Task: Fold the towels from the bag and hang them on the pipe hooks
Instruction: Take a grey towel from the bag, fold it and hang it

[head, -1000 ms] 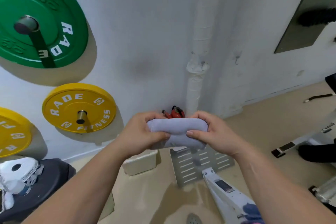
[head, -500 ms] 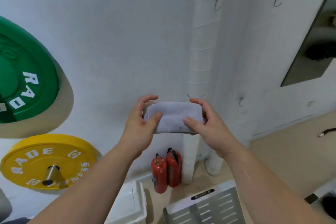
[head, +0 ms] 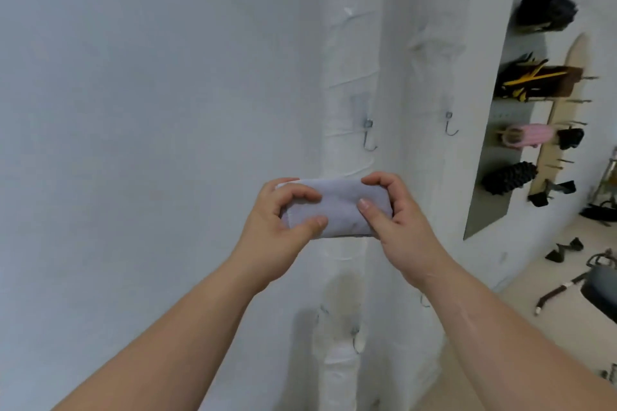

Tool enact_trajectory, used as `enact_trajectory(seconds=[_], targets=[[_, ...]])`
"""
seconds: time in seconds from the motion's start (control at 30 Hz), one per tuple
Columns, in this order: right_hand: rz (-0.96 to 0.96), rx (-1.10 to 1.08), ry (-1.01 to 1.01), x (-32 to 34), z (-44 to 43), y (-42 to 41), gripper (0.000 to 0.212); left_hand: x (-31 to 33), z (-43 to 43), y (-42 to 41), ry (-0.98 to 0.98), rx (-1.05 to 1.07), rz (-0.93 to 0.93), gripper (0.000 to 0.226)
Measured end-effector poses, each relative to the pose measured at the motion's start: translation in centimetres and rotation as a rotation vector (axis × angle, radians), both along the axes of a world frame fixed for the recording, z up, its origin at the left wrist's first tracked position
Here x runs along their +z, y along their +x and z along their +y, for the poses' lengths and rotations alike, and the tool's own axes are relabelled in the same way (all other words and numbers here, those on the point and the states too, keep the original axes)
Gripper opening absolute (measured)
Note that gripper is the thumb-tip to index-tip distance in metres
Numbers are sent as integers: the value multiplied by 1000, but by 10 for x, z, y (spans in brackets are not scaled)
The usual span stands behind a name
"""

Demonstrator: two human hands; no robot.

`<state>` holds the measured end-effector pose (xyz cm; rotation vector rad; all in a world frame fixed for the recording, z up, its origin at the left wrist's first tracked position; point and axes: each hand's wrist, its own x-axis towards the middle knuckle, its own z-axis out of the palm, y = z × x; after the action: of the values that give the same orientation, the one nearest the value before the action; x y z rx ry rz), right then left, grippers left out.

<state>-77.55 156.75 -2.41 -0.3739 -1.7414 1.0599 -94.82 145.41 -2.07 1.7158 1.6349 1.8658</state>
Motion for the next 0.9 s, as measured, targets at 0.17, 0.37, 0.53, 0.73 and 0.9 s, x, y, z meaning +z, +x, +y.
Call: enact_trajectory(seconds=[0.17,0.37,0.53,0.73,0.9], targets=[[82,33,30,72,55,-12,22,73,54,-6,66,25,85,41],[96,126,169,166,113,-6,47,166,108,1,155,80,96,35],[207,277,234,239,163,-4,41,239,141,16,223,106,221,33],[295,429,344,321,208,-13,30,315,169,19,360,238,340,32],[352,430,418,370,225,-23,29,361,184,20,428,383,427,30]])
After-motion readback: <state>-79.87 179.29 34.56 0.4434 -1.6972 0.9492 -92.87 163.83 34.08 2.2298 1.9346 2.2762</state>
